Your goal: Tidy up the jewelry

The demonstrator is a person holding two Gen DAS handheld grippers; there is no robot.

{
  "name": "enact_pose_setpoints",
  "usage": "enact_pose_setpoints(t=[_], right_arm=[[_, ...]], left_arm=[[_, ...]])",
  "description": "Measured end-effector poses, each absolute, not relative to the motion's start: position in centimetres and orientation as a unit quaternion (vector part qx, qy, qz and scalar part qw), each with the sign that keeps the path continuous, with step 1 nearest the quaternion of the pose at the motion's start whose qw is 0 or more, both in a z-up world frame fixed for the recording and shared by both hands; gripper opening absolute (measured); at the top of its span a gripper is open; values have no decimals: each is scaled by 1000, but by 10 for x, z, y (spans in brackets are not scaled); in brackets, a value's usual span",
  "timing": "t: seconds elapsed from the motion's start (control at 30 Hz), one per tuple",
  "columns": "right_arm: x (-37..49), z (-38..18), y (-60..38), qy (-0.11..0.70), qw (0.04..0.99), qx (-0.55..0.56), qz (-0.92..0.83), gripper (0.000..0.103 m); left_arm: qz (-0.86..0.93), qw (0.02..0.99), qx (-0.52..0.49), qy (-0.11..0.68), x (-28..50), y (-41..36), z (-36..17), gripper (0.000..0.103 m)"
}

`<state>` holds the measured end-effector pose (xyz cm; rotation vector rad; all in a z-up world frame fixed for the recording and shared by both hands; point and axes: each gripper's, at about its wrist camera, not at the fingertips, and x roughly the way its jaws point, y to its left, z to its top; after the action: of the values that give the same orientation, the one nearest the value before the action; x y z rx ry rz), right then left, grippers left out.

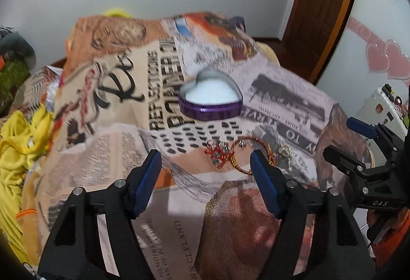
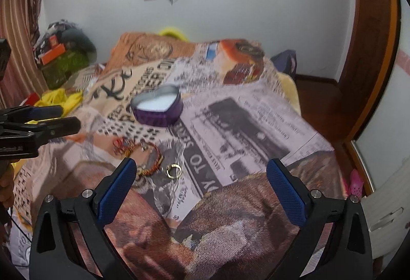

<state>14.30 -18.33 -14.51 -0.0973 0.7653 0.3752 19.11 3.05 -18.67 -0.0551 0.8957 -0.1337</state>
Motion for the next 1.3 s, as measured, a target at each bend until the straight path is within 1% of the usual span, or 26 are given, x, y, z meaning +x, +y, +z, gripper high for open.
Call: enact_pose_setpoints(t=[0.07,0.13,0.2,0.27,0.3,0.33,0.37,0.43,0.5,0.6,0.63,0.7,0.8,0.87,0.97,1.03,1.07,1.13,1.27,1.3], right_arm=[[148,-151,-183,382,904,-47,185,94],[153,-157,-182,390,900,-47,187,88],[155,-161,-178,395,897,-51,191,85],[156,-165,-176,402,892,-53,199,83],[158,-167,-175,405,889,-53,204,80],[159,-168,-174,408,887,-53,212,74],[160,-169,-172,410,884,-52,218,72],[163,-171,-169,415,880,-53,227,63],[164,-173,-166,417,877,-56,233,59],[166,-175,-162,418,874,-58,240,57],[166,-175,-161,420,871,-57,248,51],[167,-175,-158,422,867,-53,260,46],[167,-178,-153,420,867,-61,260,45],[169,-181,-151,425,865,-62,261,42],[171,-187,-150,434,861,-62,257,38],[173,-190,-149,436,861,-66,253,32],[173,-190,-150,436,861,-67,253,30],[174,-191,-149,432,864,-74,249,20],[174,-192,-149,429,866,-68,248,18],[174,-192,-147,429,865,-70,249,18]], left_arm=[[-70,893,-29,443,197,29,-194,71],[-77,889,-28,450,201,27,-201,70],[-80,886,-21,457,205,24,-207,70],[-83,883,-19,462,208,23,-212,66],[-86,881,-19,466,210,23,-215,62],[-89,879,-20,468,212,23,-217,58],[-91,877,-21,471,214,23,-219,57],[-94,876,-22,473,216,22,-222,50],[-101,874,-25,474,218,22,-224,44],[-110,874,-26,473,221,21,-227,40],[-111,873,-26,474,222,20,-228,38],[-116,871,-31,476,225,20,-231,34],[-118,868,-40,480,229,22,-234,27],[-119,867,-47,481,229,24,-236,25],[-118,867,-51,481,230,24,-237,19],[-117,867,-52,481,231,24,-238,12],[-114,867,-53,482,231,25,-239,11],[-110,868,-56,481,231,27,-239,6],[-105,872,-67,474,230,32,-237,4],[-103,874,-67,470,228,33,-236,0]])
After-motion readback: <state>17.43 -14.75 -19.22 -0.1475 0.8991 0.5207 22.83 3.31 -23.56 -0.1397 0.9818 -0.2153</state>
